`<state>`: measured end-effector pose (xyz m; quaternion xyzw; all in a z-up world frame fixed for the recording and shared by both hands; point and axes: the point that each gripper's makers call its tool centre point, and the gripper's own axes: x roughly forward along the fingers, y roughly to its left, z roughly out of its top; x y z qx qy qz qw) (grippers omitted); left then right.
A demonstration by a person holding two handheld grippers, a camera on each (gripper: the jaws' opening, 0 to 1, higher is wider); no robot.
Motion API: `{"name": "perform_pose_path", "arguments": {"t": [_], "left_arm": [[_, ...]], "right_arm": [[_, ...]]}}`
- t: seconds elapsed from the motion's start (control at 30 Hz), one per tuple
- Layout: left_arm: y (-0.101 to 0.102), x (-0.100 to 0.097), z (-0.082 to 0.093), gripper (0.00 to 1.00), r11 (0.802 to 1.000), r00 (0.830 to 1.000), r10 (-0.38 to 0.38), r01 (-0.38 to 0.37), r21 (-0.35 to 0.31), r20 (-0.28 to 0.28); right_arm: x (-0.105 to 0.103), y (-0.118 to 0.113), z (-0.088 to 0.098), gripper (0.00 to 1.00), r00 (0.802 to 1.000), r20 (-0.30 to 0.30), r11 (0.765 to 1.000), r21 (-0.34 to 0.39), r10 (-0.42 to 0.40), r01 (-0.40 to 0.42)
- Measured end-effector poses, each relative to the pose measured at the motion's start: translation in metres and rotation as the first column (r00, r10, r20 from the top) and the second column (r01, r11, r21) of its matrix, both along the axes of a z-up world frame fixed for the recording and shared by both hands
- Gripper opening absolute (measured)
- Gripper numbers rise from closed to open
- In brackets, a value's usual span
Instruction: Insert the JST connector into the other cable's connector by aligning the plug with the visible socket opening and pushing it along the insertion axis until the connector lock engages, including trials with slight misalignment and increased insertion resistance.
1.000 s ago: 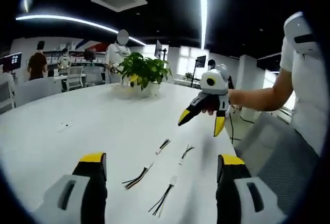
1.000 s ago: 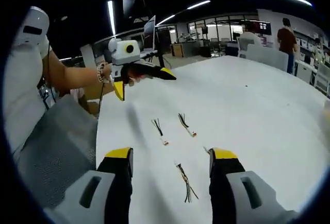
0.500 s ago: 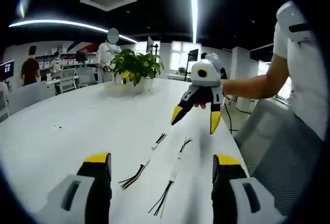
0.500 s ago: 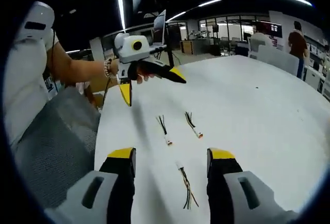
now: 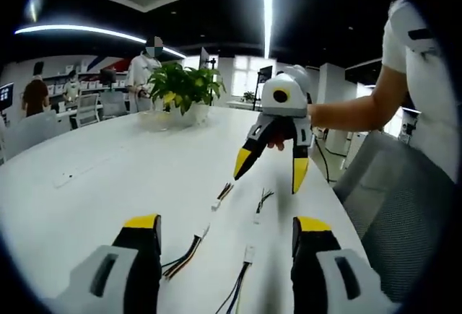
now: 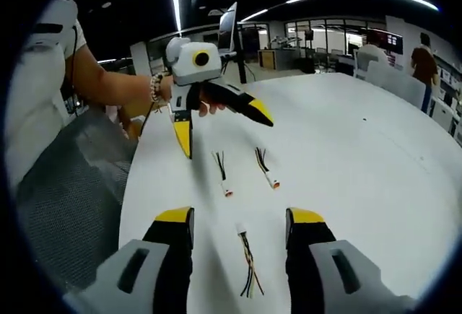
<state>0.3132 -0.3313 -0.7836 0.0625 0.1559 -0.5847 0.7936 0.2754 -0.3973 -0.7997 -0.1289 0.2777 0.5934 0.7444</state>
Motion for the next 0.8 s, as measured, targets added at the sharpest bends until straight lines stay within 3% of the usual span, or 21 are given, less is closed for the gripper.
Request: {"name": "perform_pose_path", "arguments": {"t": [0.8], "left_arm": [[-0.017, 0.027, -0.042, 0.54, 1.000, 0.999, 0.003, -0.002, 0.011, -0.046]], "right_arm": [[0.029, 0.001, -0.025, 0.36, 0.998, 0.031, 0.998, -0.037, 0.046, -0.045]]}}
